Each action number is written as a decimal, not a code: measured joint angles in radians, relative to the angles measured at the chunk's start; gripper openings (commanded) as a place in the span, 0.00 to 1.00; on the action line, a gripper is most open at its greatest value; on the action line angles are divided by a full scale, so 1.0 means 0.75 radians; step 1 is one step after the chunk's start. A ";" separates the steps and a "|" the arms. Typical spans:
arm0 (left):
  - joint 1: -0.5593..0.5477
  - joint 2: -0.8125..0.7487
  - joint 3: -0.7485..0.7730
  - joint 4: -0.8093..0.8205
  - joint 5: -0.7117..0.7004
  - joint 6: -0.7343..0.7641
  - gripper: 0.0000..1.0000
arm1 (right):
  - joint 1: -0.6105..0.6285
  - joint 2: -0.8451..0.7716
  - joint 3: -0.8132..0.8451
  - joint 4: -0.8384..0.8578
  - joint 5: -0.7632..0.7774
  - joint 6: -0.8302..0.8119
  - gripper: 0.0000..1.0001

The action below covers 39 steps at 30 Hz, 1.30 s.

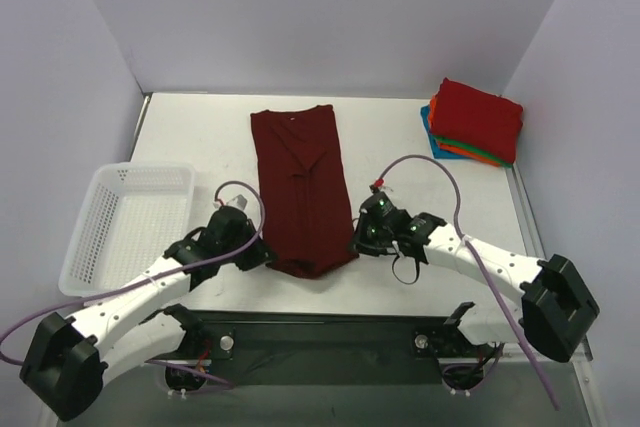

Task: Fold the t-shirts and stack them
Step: Fold the folded rectangular tshirt in 1/3 of the way

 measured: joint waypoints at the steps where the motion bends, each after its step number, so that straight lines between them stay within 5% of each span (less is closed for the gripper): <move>1: 0.043 0.043 0.036 0.019 0.014 0.017 0.00 | -0.028 0.032 0.043 -0.003 -0.011 -0.015 0.00; 11: 0.286 0.500 0.417 0.154 0.104 0.156 0.00 | -0.260 0.498 0.506 0.002 -0.121 -0.146 0.00; 23: 0.497 0.871 0.611 0.226 0.175 0.193 0.00 | -0.434 0.915 0.911 -0.035 -0.243 -0.215 0.00; 39: 0.579 1.104 0.790 0.278 0.255 0.209 0.00 | -0.538 1.086 1.142 -0.092 -0.341 -0.250 0.00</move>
